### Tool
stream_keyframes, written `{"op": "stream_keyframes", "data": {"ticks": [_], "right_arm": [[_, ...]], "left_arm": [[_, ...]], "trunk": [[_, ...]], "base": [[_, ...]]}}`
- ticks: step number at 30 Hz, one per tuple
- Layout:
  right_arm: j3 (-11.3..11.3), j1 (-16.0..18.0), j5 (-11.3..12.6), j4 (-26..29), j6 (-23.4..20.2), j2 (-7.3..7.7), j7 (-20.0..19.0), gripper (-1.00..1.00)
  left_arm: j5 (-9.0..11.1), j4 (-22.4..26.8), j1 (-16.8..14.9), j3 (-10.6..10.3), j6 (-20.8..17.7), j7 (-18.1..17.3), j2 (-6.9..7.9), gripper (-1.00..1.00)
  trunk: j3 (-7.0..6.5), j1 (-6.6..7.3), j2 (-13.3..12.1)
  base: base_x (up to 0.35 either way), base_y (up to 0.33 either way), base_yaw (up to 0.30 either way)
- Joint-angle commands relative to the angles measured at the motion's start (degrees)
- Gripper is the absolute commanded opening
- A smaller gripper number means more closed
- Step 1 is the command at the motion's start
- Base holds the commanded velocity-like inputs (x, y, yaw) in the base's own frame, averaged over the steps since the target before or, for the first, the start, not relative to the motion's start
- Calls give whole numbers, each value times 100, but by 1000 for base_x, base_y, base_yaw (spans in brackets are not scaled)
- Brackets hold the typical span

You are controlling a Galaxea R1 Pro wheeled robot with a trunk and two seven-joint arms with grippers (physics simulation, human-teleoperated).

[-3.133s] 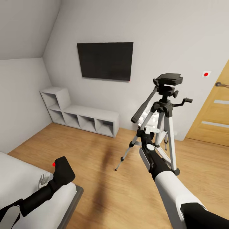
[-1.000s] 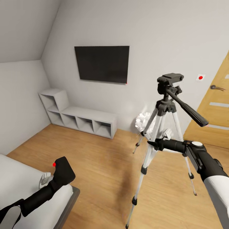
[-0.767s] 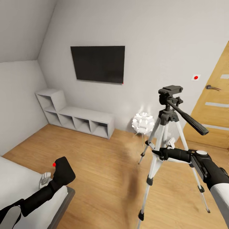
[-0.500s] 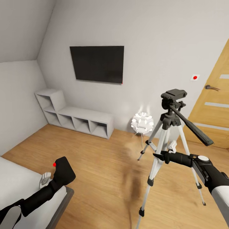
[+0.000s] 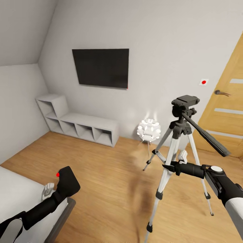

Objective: Attach the digital camera to the camera tripod in the bedroom.

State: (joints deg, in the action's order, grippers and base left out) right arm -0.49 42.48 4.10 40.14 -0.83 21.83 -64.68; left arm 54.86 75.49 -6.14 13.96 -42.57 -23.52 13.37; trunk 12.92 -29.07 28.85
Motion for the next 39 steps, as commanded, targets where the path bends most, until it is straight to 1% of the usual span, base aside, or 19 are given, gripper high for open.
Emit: {"op": "stream_keyframes", "data": {"ticks": [1, 2, 3, 7, 11, 15, 32, 39], "right_arm": [[12, 3, 39, -14, -10, 4, -68, -100], [16, -1, 34, -19, -1, 5, -180, -100], [22, -5, 26, -24, 31, -2, -369, -100], [41, -26, 12, -31, 176, -40, -760, -100], [54, -36, 6, -61, 247, -68, -903, -100], [57, -38, -2, -71, 264, -69, -936, -100], [58, -41, -14, -76, 276, -71, -950, -100], [58, -46, -15, -76, 296, -66, -950, -100]], "left_arm": [[15, 5, -3, 10, -41, -11, -1, -100], [15, 5, -3, 10, -41, -11, -1, -100], [17, 6, -2, 10, -41, -17, -1, -100], [28, 21, -2, 22, -64, -42, -1, -100], [37, 58, 4, 47, -99, -64, 5, -100], [50, 66, 6, 58, -111, -72, 7, -100], [86, 71, 10, 63, -135, -57, 17, -100], [86, 71, 9, 68, -129, -57, 15, -100]], "trunk": [[10, -1, 10], [10, -1, 10], [10, -1, 10], [10, -1, 10], [10, -1, 10], [10, -1, 10], [315, -375, 692], [315, -375, 692]], "base": [[-113, -233, 0], [-78, -149, 0], [-50, -96, 0], [-29, -54, 0], [-7, -14, 0], [-2, -5, 0], [0, 0, 0], [0, 0, 0]]}}
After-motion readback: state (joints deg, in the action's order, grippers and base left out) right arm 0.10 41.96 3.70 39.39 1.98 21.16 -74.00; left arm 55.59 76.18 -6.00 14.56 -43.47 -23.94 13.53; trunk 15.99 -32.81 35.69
